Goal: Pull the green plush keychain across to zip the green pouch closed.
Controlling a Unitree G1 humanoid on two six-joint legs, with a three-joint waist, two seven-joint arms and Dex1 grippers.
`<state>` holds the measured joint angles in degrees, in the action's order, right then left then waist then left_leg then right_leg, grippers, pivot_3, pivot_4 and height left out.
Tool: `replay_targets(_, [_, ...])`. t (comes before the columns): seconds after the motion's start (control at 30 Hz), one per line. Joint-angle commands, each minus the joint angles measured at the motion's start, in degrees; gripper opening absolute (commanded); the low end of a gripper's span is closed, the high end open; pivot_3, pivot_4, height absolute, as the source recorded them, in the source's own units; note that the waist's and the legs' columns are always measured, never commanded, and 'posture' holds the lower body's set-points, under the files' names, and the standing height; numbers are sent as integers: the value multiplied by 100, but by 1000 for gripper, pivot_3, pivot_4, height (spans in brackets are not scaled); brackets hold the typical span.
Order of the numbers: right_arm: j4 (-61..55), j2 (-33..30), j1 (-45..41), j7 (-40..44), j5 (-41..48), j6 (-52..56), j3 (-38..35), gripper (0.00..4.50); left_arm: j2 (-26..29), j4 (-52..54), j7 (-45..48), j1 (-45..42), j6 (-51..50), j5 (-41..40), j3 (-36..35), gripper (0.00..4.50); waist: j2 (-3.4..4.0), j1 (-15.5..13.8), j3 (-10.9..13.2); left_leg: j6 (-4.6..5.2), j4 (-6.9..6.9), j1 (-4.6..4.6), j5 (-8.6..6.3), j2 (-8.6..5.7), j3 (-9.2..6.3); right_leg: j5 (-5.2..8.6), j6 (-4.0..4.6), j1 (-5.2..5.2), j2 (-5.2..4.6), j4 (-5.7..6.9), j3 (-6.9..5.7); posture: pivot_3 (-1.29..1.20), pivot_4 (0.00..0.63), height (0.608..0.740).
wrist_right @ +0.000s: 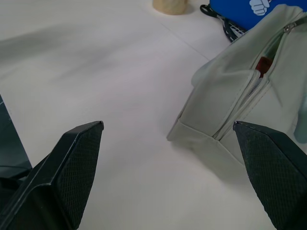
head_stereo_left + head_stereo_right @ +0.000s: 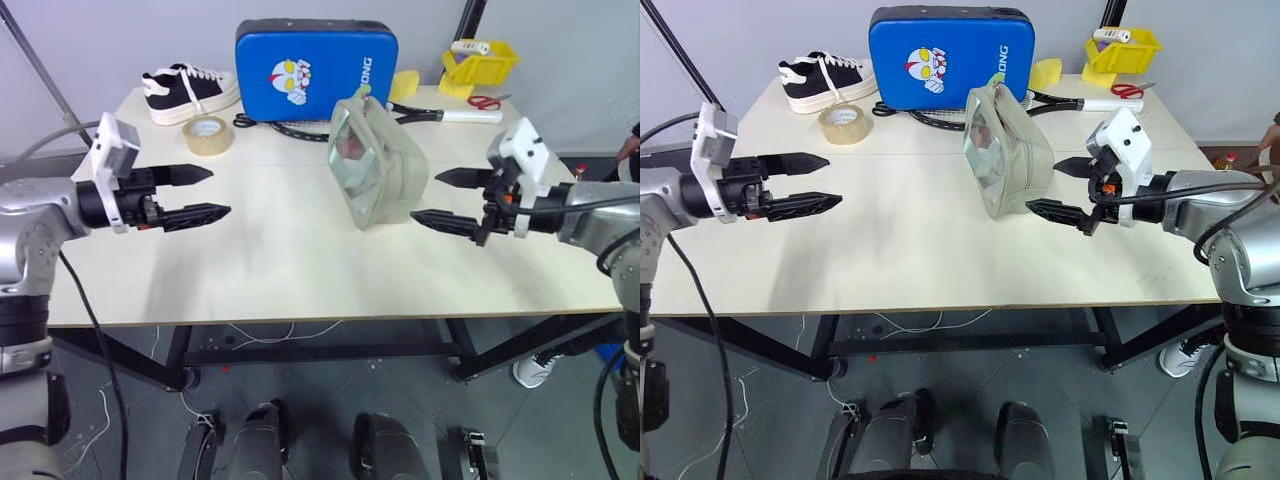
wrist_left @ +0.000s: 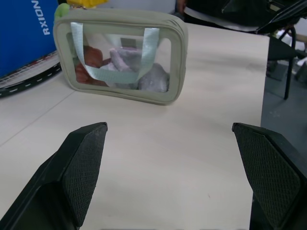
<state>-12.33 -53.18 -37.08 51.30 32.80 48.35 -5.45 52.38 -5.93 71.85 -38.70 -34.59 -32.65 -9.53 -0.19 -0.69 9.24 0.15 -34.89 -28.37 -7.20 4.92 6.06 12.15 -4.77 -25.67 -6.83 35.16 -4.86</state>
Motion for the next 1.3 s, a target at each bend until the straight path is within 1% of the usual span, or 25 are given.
replay_targets(0.03, [-116, -71, -105, 10, 32, -93, -232, 4500, 105, -27, -2, -198, -48, 4, -26, 4455, 0, -1, 0, 0, 0, 0, 0, 0, 0, 0, 0, 0, 0, 0, 0, 0, 150, 723])
replay_targets(0.1, [-117, -45, -118, -12, 34, -71, -211, 4500, 83, -18, -153, -276, -197, -16, -60, 4455, -1, -6, 1, 0, 0, -1, 0, 0, 0, 0, 0, -2, 0, 0, 0, 0, 150, 723])
replay_targets(0.2, [-80, -14, -180, -32, 29, -52, -172, 4500, 102, -17, -109, -257, -43, 31, -86, 4455, -2, -2, 2, 0, -1, -2, 0, 0, 0, 0, 0, -2, 0, 0, 0, 0, 150, 723])
replay_targets(0.5, [50, -19, -340, -28, -9, -15, -123, 4500, 140, -50, -156, -289, -92, -78, -282, 4455, 0, -4, 3, 0, 1, -2, 0, 0, 1, 0, 0, -4, 0, 2, 0, 0, 150, 723])
replay_targets(0.6, [178, 11, -488, -151, -93, 45, -67, 4500, 55, -95, -341, -398, -158, -178, -418, 4455, -1, -4, 4, 0, -1, -2, 0, 0, 1, 0, 0, -3, 0, 2, 0, 0, 150, 723])
replay_targets(0.67, [441, 169, -871, -400, -211, 212, 65, 4500, -79, -95, -551, -502, -125, -258, -534, 4455, -1, 2, 5, 0, -3, -2, 0, 0, 1, 0, 0, -3, 0, 2, 0, 0, 150, 723])
replay_targets(0.8, [1046, 537, -1892, -694, -509, 761, 639, 4500, -301, -159, -929, -613, -57, -280, -649, 4455, 3, 35, 7, 0, -2, -1, 0, 0, 0, -6, 8, -6, 0, 5, 0, 0, 150, 723])
replay_targets(0.9, [1852, 1041, -2789, -843, -793, 931, 1037, 4500, -348, -186, -930, -657, -50, -292, -628, 4455, 4, 74, 8, 0, 5, -6, 1, 2, 3, -7, 7, -4, 1, 12, 0, 0, 150, 723])
replay_targets(0.97, [2973, 1632, -3660, -1053, -1177, 940, 1388, 4500, -363, -226, -907, -713, -22, -271, -601, 4455, 4, 122, 9, 1, 7, -11, 2, 2, 6, -7, 6, -8, 2, 22, 1, 0, 150, 723])
replay_targets(1.03, [3930, 2057, -4245, -1168, -1514, 772, 1597, 4500, -367, -254, -888, -745, -11, -260, -588, 4455, 8, 158, 15, -2, 3, -12, 5, 2, 8, -6, 3, -14, 3, 42, 2, 0, 150, 723])
replay_targets(1.1, [5062, 2480, -4750, -1297, -1886, 355, 1756, 4500, -379, -255, -864, -761, -5, -255, -578, 4455, 9, 168, 16, -4, 1, -12, 7, 3, 8, -3, -2, -17, 5, 56, 2, 0, 150, 723])
replay_targets(1.2, [6376, 2961, -5231, -1362, -2289, -290, 1839, 4500, -404, -209, -868, -749, -16, -263, -582, 4455, 6, 138, 17, -9, -1, -11, 10, 4, 8, 0, -6, -24, 5, 80, 2, 0, 150, 723])
replay_targets(1.3, [7330, 3352, -5476, -1480, -2604, -812, 1823, 4500, -419, -149, -884, -692, -23, -275, -600, 4455, 6, 139, 17, -10, -12, -12, 10, 3, 8, 0, -8, -21, 4, 86, 3, 0, 150, 723])
